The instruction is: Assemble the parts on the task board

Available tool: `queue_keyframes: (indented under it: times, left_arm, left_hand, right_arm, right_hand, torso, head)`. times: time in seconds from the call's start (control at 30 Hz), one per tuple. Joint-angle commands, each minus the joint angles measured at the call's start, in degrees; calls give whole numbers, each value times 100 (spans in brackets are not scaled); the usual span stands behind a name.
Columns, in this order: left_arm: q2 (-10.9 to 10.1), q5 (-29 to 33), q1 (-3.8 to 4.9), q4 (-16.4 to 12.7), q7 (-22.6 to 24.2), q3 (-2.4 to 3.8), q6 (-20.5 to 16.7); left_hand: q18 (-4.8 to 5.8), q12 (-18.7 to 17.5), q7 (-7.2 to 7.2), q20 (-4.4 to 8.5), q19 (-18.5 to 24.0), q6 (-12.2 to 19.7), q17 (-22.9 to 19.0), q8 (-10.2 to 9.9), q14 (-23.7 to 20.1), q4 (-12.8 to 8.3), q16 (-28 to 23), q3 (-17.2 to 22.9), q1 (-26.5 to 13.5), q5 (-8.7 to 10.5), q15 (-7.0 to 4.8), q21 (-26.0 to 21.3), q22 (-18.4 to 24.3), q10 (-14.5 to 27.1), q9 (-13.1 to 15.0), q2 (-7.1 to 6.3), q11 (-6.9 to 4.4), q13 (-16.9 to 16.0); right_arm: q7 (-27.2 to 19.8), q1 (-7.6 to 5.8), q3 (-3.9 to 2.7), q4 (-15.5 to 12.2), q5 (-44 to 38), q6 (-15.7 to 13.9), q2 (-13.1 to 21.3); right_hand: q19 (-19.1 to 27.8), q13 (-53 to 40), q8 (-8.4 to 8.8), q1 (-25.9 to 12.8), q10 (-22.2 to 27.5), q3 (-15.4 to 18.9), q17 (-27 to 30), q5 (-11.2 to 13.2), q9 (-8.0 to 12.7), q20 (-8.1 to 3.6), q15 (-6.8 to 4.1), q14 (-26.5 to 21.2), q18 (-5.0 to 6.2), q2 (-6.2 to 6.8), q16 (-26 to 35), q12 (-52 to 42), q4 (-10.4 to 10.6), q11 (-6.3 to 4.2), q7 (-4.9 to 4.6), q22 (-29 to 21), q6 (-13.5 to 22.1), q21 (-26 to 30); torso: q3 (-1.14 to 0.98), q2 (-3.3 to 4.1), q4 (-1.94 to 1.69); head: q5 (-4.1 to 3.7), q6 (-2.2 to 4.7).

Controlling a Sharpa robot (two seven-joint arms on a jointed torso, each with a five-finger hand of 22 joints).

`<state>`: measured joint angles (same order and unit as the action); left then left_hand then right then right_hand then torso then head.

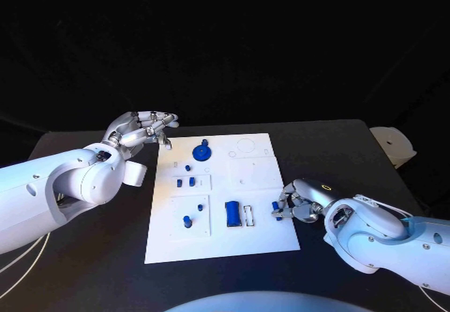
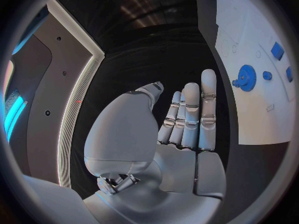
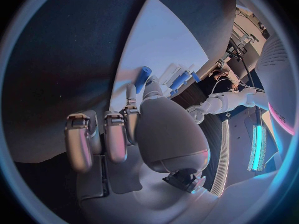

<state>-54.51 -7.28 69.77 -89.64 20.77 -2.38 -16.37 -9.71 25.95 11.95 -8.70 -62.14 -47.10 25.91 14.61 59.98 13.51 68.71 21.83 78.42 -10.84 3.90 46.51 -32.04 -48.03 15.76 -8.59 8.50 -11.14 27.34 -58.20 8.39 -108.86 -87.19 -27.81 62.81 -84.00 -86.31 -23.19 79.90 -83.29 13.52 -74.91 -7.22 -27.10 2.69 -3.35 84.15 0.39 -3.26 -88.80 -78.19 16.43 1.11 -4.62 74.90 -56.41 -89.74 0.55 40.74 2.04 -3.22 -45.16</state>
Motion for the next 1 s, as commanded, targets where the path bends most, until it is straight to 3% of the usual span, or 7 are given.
queue_keyframes:
  times: [0.03, 0.17, 0.53, 0.7, 0.9, 0.97, 1.0]
  left_arm:
    - [2, 8, 5, -12, 34, 3, 105]
    - [-3, 8, 5, -14, 30, 3, 106]
    - [-13, 8, 5, -21, 18, 3, 113]
    - [-13, 8, 5, -21, 17, 2, 114]
    - [-9, 7, 5, -16, 17, 2, 111]
    - [-8, 7, 5, -17, 17, 2, 110]
    - [-7, 7, 5, -17, 17, 2, 109]
  left_hand:
    - [-86, 19, 29, -20, -27, 43, -5, 34, -31, 23, 28, -10, 15, -26, 9, -39, 9, 32, -9, 31, 1, 8]
    - [-86, 19, 29, -20, -27, 43, -5, 34, -31, 23, 28, -10, 15, -26, 9, -39, 9, 32, -9, 31, 1, 8]
    - [-86, 19, 29, -20, -27, 43, -5, 34, -31, 23, 28, -10, 15, -26, 9, -39, 9, 32, -9, 31, 1, 8]
    - [-86, 34, 30, -20, -28, 47, -13, 41, -34, 31, 32, -15, 23, -27, 10, -43, 12, 40, -13, 35, 1, 12]
    - [-86, 34, 30, -20, -28, 47, -13, 41, -34, 31, 32, -15, 23, -27, 10, -43, 12, 40, -13, 35, 1, 12]
    - [-86, 34, 30, -20, -28, 47, -13, 41, -34, 31, 32, -15, 23, -27, 10, -43, 12, 40, -13, 35, 1, 12]
    - [-86, 34, 30, -20, -28, 47, -13, 41, -34, 31, 32, -15, 23, -27, 10, -43, 12, 40, -13, 35, 1, 12]
  right_arm:
    - [188, 64, 26, 37, -366, 265, -59]
    - [249, 111, 27, 65, -578, 337, -122]
    - [325, 154, 27, 48, -1067, 598, -166]
    - [345, 158, 27, 10, -1132, 494, -169]
    - [359, 158, 25, -99, -1056, 162, -148]
    - [360, 154, 20, -158, -954, 47, -132]
    - [360, 149, 18, -183, -904, 8, -127]
  right_hand:
    - [-600, 330, 40, 298, -126, -22, -1327, -23, 13, -9, -21, 544, -39, -75, -27, 34, -68, -99, 16, 1510, -58, -26]
    - [-600, 322, 56, 733, -124, -186, -1341, 294, 15, -40, -54, 547, -39, -161, -34, 37, -164, -136, 55, 1510, -110, -26]
    - [-600, 333, 90, 1150, -100, -341, -1359, 140, 35, -67, -75, 550, -39, -64, -42, 79, -301, -158, 74, 1510, -162, -26]
    - [-600, 332, 133, 1293, -97, -477, -1357, -220, 62, -72, -83, 549, -39, -62, -40, 90, -248, -168, 87, 1510, -195, -26]
    - [-600, 327, 115, 1506, -115, -971, -1374, -516, 18, -100, -108, 553, -39, -126, -49, 90, -193, -198, 108, 1510, -159, -26]
    - [-600, 328, 91, 1490, -125, -1236, -1383, -576, -23, -99, -104, 556, -39, -87, -54, 93, -110, -191, 96, 1510, -120, -26]
    - [-600, 330, 66, 1437, -129, -1495, -1384, -668, -62, -98, -92, 556, -39, 33, -54, 102, -29, -198, 74, 1510, -92, -26]
  torso:
    - [-1, 1, 1]
    - [-5, 4, -2]
    - [-3, -3, 6]
    - [-1, -5, 2]
    - [-1, -4, -2]
    - [2, -4, -1]
    - [6, -5, 0]
  head:
    - [-4, -8]
    - [-4, -17]
    - [-5, -32]
    - [-6, -26]
    - [5, -24]
    - [7, -24]
    - [8, -26]
